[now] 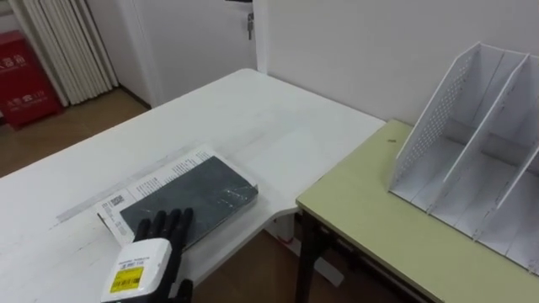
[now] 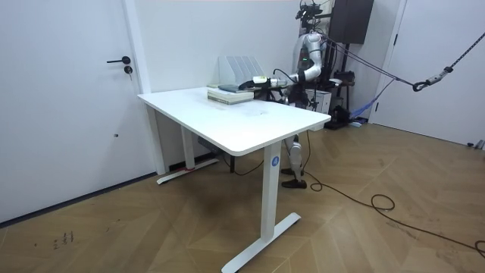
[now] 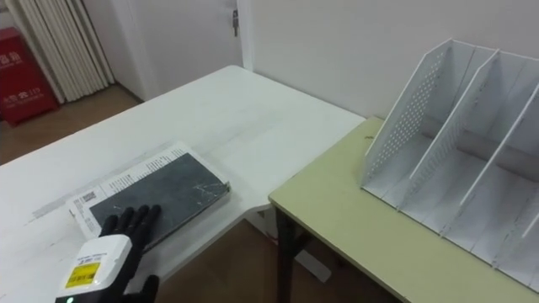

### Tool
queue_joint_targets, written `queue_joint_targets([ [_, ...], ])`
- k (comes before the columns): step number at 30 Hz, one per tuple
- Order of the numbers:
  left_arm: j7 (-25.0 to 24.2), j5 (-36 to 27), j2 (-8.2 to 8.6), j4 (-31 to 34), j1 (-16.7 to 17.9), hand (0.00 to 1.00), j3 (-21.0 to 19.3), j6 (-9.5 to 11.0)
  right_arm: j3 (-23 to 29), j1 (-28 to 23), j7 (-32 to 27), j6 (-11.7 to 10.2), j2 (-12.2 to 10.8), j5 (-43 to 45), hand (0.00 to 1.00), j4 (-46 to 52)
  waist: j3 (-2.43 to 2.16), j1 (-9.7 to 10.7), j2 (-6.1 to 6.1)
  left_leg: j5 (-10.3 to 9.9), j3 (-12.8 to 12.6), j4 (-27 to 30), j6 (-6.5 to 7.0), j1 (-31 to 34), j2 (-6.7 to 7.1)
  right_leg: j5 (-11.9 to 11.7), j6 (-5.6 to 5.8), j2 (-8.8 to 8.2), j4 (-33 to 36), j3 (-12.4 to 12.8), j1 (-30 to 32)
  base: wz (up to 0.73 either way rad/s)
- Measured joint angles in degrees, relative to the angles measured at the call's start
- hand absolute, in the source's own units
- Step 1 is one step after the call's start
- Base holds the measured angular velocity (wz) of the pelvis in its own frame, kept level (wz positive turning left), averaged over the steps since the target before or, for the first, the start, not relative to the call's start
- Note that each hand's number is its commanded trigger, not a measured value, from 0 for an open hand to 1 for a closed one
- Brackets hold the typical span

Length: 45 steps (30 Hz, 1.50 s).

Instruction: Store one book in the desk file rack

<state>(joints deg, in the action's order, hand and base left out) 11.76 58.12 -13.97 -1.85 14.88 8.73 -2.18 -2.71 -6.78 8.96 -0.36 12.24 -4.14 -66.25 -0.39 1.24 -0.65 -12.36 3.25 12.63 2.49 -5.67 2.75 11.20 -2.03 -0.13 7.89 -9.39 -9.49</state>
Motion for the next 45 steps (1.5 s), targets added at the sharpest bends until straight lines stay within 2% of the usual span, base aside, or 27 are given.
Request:
queue_joint_targets([
  [5,1.5,0.3,-0.15,-0.7,-2.9,1.00,-0.9,-1.7,0.1,0.0,-0.5,0.9,0.2,0.0,0.00,0.1,-0.01,0.1,0.02,0.0,-0.1,0.0,0.00,0.0,0.04,0.0,0.00,0.23,0.0,0.1,-0.1,0.00],
  [13,2.9,0.1,-0.04,-1.4,-4.2,1.00,-0.9,-1.6,-0.5,0.0,-2.1,1.3,1.0,1.8,0.00,-0.5,0.01,0.1,-0.01,0.0,-0.1,0.0,0.00,-0.1,0.04,0.0,-0.02,0.17,-0.2,0.0,-0.4,0.02],
  [23,3.1,-0.2,-0.22,-1.7,-5.5,1.00,-0.9,-1.6,-1.1,-0.4,-2.8,4.4,1.4,11.8,0.00,-1.8,0.01,0.1,0.01,0.0,-0.2,0.0,0.00,-0.5,0.05,0.1,0.01,0.20,-0.1,0.2,-0.5,-0.01],
  [27,3.1,-2.6,-0.34,-1.6,-5.4,1.00,-1.0,-1.7,-1.4,-0.5,-2.9,5.3,1.4,14.1,0.00,-1.8,0.01,0.1,0.01,0.0,-0.2,-0.1,0.00,-1.0,0.01,0.1,-0.01,0.22,-0.1,0.7,-0.6,-0.06],
  [31,2.3,-8.1,-0.99,0.2,-5.0,1.00,-1.4,-1.3,-2.7,-1.1,-2.7,5.3,1.5,14.9,0.00,-1.8,0.01,0.1,0.01,0.0,-0.1,-0.5,0.00,-1.0,-0.02,0.2,0.02,0.13,0.0,0.7,-0.7,-0.01],
  [36,0.3,-18.7,-0.83,2.9,-4.0,1.00,-2.2,-0.6,-2.7,-0.9,-3.1,4.9,1.4,15.7,0.00,-1.8,0.07,0.0,0.18,0.0,-0.3,-0.5,0.01,-1.0,0.02,0.3,0.13,-0.07,0.0,0.6,-0.5,0.01],
  [39,-1.4,-27.6,-0.75,4.4,-3.9,1.00,-4.1,0.0,-2.7,-0.9,-3.3,4.6,1.4,15.7,0.00,-1.8,0.12,0.0,0.35,0.0,-0.3,-0.6,0.02,-0.9,-0.02,0.3,0.15,-0.10,-0.1,0.5,-0.6,0.01],
  [41,-3.1,-36.4,-0.43,6.7,-3.3,1.00,-4.8,0.1,-2.6,-0.5,-3.2,4.5,1.3,15.7,0.00,-2.6,0.15,0.2,0.39,0.0,0.0,-0.6,0.02,-0.9,-0.03,0.4,0.19,-0.19,-0.1,0.4,-0.6,0.02],
  [42,-3.8,-38.2,-0.29,7.7,-3.0,1.00,-4.9,0.1,-2.4,-0.6,-3.0,4.4,1.3,15.8,0.00,-2.7,0.17,0.3,0.41,0.0,-0.1,-0.5,0.03,-0.9,-0.04,0.4,0.22,-0.23,-0.2,0.3,-0.6,0.08],
  [45,-7.8,-48.3,0.42,10.8,-2.6,1.00,-5.1,0.6,-2.4,-0.7,-2.4,4.0,1.0,18.7,0.00,-2.9,0.38,0.2,0.56,0.1,-1.6,-0.8,0.22,-0.9,-0.14,0.6,0.36,-0.52,0.2,0.0,-0.4,0.05],
])
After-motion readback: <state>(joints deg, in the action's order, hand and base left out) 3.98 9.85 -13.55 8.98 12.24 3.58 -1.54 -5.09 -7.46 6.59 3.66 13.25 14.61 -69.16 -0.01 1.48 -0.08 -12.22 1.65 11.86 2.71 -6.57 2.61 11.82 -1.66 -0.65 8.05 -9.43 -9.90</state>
